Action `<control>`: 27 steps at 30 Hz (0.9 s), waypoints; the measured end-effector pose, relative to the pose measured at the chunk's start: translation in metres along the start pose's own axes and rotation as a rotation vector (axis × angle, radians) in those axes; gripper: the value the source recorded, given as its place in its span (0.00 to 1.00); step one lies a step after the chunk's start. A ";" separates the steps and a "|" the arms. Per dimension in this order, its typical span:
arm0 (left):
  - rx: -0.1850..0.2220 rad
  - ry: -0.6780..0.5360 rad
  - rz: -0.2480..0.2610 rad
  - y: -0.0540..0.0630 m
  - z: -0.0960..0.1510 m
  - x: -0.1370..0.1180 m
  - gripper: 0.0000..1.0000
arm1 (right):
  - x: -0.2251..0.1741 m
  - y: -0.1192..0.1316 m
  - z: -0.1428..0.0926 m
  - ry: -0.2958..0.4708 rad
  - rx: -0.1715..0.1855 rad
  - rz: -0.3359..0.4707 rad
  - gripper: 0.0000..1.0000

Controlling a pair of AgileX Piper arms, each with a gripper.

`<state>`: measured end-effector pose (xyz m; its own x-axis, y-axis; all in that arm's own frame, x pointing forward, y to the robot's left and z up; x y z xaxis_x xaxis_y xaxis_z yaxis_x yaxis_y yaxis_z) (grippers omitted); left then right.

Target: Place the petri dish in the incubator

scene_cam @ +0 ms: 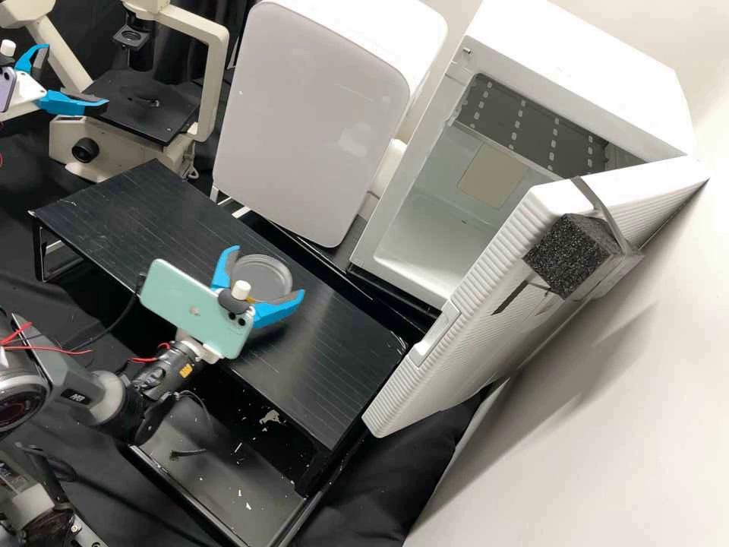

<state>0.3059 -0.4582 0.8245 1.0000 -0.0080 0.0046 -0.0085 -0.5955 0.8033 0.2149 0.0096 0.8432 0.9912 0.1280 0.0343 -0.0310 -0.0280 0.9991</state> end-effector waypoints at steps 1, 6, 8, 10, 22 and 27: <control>0.000 0.000 0.000 0.000 0.000 0.000 1.00 | 0.002 0.005 0.002 -0.008 0.002 0.021 0.00; 0.000 0.000 0.000 0.000 0.000 0.000 1.00 | 0.020 0.033 0.018 -0.046 -0.016 0.113 0.00; 0.000 0.000 0.000 0.000 0.000 0.000 1.00 | 0.030 0.043 0.027 -0.062 -0.016 0.149 0.00; 0.000 0.000 0.000 0.000 0.000 0.000 1.00 | 0.040 0.051 0.034 -0.077 -0.008 0.183 0.00; 0.000 0.000 0.000 0.000 0.000 0.000 1.00 | 0.095 0.104 0.054 -0.094 -0.014 0.410 0.00; 0.000 0.000 0.000 0.000 0.000 0.000 1.00 | 0.127 0.105 0.055 -0.082 -0.021 0.399 0.00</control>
<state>0.3059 -0.4582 0.8245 1.0000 -0.0080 0.0046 -0.0085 -0.5955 0.8033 0.3447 -0.0316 0.9513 0.9077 0.0314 0.4185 -0.4173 -0.0388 0.9080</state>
